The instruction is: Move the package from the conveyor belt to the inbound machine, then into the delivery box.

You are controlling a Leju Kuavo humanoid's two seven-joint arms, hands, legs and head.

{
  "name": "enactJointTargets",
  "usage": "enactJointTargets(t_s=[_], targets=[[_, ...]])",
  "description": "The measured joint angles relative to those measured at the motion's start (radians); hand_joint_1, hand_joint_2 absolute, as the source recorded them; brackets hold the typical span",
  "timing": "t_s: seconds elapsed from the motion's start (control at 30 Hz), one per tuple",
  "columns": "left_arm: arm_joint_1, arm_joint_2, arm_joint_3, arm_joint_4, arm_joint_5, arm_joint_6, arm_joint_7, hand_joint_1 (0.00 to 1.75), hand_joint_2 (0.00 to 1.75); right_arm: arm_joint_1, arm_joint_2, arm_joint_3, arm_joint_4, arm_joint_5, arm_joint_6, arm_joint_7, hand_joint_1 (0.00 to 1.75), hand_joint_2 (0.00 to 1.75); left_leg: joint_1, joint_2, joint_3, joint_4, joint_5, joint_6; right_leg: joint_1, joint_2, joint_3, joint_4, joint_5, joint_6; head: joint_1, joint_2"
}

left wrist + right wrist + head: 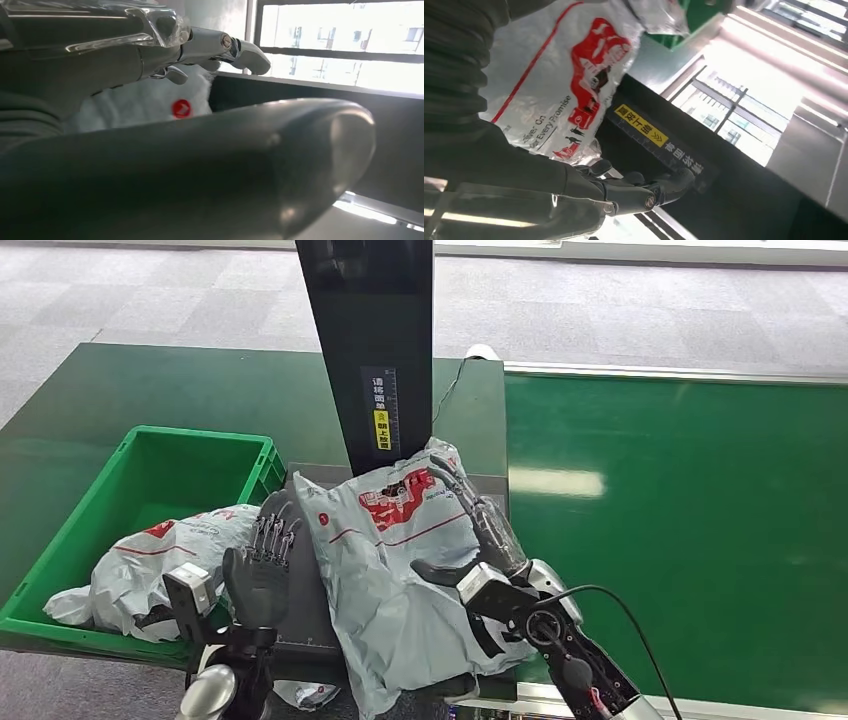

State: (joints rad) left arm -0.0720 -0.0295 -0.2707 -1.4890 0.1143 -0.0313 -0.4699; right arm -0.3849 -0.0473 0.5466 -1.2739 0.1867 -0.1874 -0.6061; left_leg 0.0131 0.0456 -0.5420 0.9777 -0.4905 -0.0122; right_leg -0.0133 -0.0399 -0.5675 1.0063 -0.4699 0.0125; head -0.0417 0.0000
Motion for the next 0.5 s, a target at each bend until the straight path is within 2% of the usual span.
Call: enactJointTargets(t_s=[0.07, 0.3, 0.5], targets=[[0.010, -0.007, -0.002, -0.009, 0.005, -0.026, 0.001, 0.00, 1.75, 0.028, 0.019, -0.036, -0.030, -0.070, 0.036, -0.003, 0.00, 1.75, 0.000, 0.000, 0.000, 0.000, 0.000, 0.000, 0.000, 0.000, 0.000, 0.000, 0.000, 0.000, 0.000, 0.000], [0.052, -0.027, -0.002, -0.043, -0.061, -0.100, -0.018, 0.00, 1.75, 0.166, 0.092, -0.153, -0.162, -0.139, 0.037, -0.016, 0.00, 1.75, 0.000, 0.000, 0.000, 0.000, 0.000, 0.000, 0.000, 0.000, 0.000, 0.000, 0.000, 0.000, 0.000, 0.000], [0.070, -0.039, -0.001, -0.061, -0.074, -0.110, -0.023, 0.00, 1.75, 0.236, 0.120, -0.203, -0.244, -0.145, 0.032, -0.016, 0.00, 1.75, 0.000, 0.000, 0.000, 0.000, 0.000, 0.000, 0.000, 0.000, 0.000, 0.000, 0.000, 0.000, 0.000, 0.000]])
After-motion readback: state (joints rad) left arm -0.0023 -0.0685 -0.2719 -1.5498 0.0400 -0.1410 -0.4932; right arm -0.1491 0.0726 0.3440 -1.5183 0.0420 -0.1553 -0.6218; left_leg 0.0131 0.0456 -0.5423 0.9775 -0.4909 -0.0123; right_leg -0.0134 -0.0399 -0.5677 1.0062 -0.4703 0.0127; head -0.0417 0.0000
